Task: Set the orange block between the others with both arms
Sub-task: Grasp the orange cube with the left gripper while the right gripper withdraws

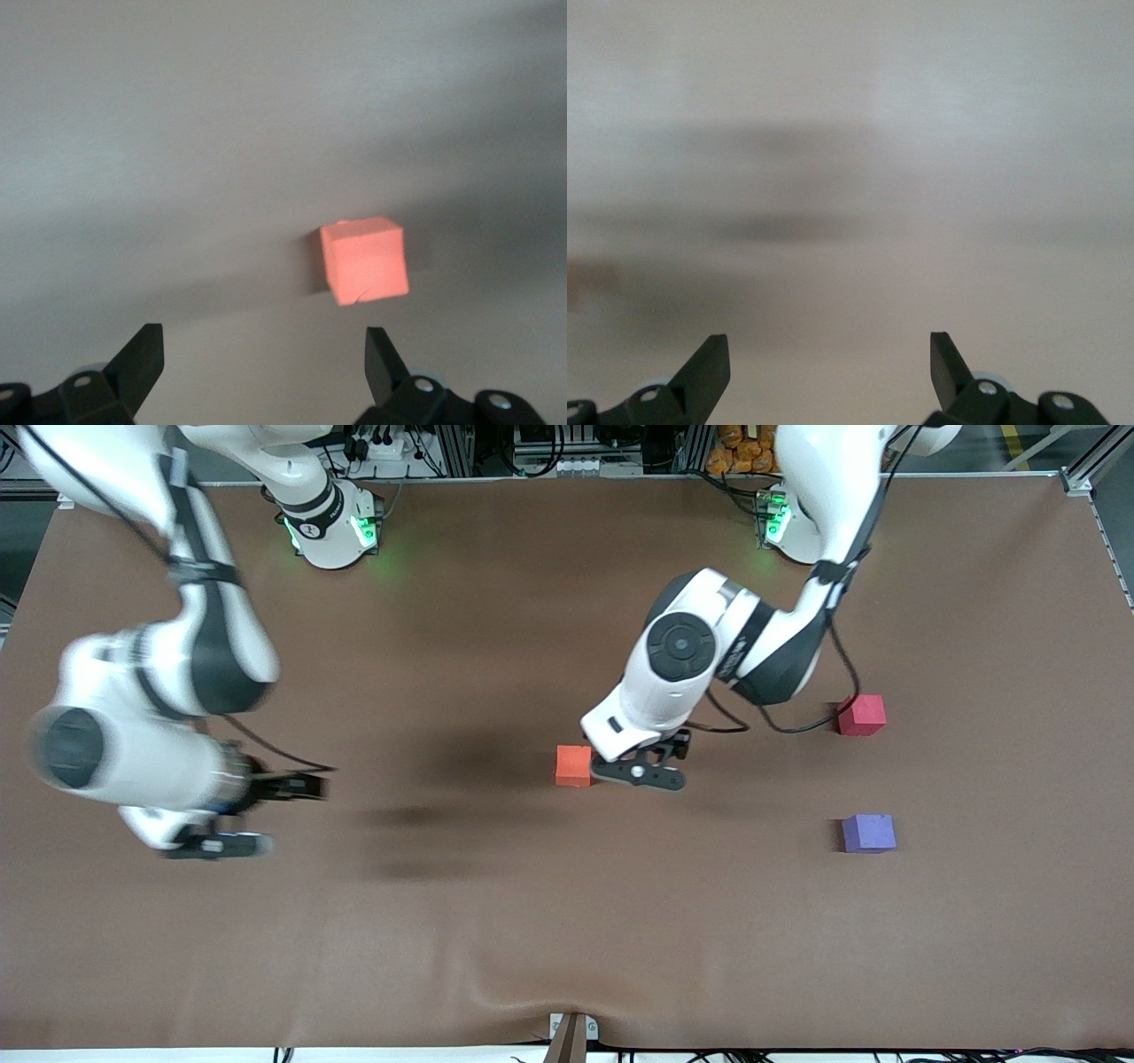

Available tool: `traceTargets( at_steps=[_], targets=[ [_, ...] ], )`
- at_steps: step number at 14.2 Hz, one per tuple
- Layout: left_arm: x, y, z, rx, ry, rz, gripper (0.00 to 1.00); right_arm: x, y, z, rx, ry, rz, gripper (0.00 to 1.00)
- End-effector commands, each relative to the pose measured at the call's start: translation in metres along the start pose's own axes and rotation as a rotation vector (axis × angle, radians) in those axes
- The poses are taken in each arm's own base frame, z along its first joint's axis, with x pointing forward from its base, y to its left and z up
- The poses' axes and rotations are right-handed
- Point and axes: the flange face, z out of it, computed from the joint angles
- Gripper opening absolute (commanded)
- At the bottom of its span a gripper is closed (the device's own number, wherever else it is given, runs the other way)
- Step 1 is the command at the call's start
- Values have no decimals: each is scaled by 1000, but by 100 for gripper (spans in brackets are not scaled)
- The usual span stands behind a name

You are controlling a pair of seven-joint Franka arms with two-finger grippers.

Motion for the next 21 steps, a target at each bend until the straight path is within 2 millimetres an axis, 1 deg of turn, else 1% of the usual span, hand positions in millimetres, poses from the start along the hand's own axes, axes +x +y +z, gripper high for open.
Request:
traceTargets(
  at_steps=[1, 2, 3, 4, 5, 6, 8, 9, 10, 12, 13, 14, 16, 17, 19, 21],
  targets=[
    [6, 26, 28, -22, 45, -13, 100, -41, 56, -36, -6, -8, -31, 100],
    [2, 35, 38, -24, 48, -45, 100, -51, 80, -52, -4, -1, -30, 100],
    [-1, 41, 45, -22, 43, -66, 100, -60, 94, -68, -4, 16, -32, 100],
    [-1, 44, 48, -24, 45, -70, 100, -72, 106, -85, -1, 25, -20, 100],
    [-1, 44, 52, -27, 47, -74, 100, -88, 112, -101, 10, 6, -15, 100],
    [-1, 46, 61, -31, 44, -75, 100, -106, 119, -117, 31, -12, 2, 100],
    [-3, 49, 72, -33, 39, -91, 100, -130, 117, -149, 30, 20, 8, 100],
    [-4, 50, 79, -29, 33, -102, 100, -135, 117, -156, 26, 27, 6, 100],
    [-5, 51, 83, -28, 29, -105, 100, -138, 111, -162, 25, 38, -3, 100],
    [-5, 53, 92, -32, 34, -105, 100, -141, 101, -166, 22, 31, 11, 100],
    [-6, 54, 99, -33, 35, -119, 100, -142, 99, -169, 24, 31, 35, 100],
    [-7, 60, 104, -39, 47, -143, 100, -144, 96, -173, 22, 35, 40, 100],
    [-7, 60, 113, -45, 53, -178, 99, -144, 88, -185, -20, 55, 22, 100],
    [-8, 61, 120, -41, 47, -179, 98, -144, 86, -188, -42, 59, 11, 100],
    [-13, 66, 126, -36, 39, -171, 94, -146, 86, -191, -45, 57, 7, 100],
    [-14, 66, 131, -33, 34, -191, 90, -148, 85, -201, -47, 71, 2, 100]
  ],
)
